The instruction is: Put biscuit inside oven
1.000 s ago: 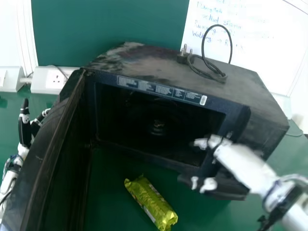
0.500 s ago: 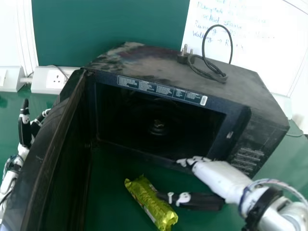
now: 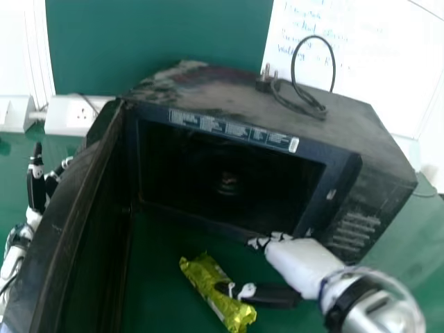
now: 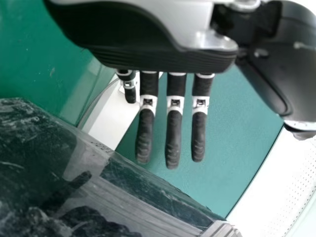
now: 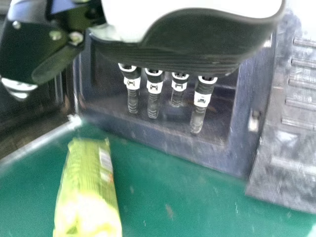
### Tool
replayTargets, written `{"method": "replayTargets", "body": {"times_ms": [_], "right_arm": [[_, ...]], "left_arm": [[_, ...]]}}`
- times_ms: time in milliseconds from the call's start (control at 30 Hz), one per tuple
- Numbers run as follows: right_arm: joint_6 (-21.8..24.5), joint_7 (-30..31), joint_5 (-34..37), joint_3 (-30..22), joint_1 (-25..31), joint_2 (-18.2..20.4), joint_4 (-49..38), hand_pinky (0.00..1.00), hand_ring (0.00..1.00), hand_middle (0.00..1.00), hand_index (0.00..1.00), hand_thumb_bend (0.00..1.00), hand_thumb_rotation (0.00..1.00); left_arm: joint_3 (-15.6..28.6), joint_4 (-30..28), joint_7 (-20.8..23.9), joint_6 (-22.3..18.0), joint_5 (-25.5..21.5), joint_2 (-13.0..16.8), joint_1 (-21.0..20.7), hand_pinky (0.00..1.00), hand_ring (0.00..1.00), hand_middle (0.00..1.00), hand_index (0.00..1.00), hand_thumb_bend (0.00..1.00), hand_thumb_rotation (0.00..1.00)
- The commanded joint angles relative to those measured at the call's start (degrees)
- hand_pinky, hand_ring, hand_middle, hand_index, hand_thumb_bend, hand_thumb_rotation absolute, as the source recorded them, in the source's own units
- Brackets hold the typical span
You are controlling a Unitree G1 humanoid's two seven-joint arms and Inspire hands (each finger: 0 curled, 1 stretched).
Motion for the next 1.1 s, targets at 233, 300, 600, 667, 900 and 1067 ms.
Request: {"method": "replayTargets", "body": {"times_ms": [233,300,600,667,900,1067], "right_arm": [[-8.9,14.4,-24.2,2.7,-0.2,19.1,3.7,0.79,0.93,0.98,0.97,0.97,0.6],[-11.6,15.1,-25.8,1.5,0.7,22.0,4.3,0.79,0.93,0.98,0.96,0.98,0.6],[-22.1,15.8,-30.3,-2.1,5.6,31.3,7.0,0.84,0.96,1.0,0.98,1.0,0.61],[-23.9,16.6,-31.9,-2.6,5.9,33.4,7.8,0.86,0.97,1.0,0.99,1.0,0.61],[-29.3,17.8,-33.2,-5.6,6.8,37.5,8.8,0.9,0.98,1.0,1.0,0.99,0.58],[-31.8,18.1,-32.6,-7.3,8.0,39.4,9.2,0.92,1.0,1.0,1.0,0.99,0.54]], "left_arm": [[0.2,-0.7,0.0,0.2,-0.1,0.2,0.2,0.25,0.33,0.41,0.49,0.52,0.07],[0.2,-0.9,0.2,0.2,0.0,0.1,0.2,0.25,0.33,0.41,0.49,0.52,0.07],[-0.1,-1.6,1.0,0.3,0.3,-0.2,0.4,0.25,0.33,0.41,0.49,0.52,0.07],[-0.2,-2.0,1.1,0.3,0.4,-0.3,0.5,0.25,0.33,0.41,0.49,0.52,0.07],[-0.2,-2.0,0.8,0.6,0.2,-0.2,0.5,0.26,0.33,0.41,0.49,0.52,0.07],[-0.2,-2.1,0.6,0.5,0.2,-0.2,0.6,0.26,0.33,0.41,0.49,0.52,0.07]]}}
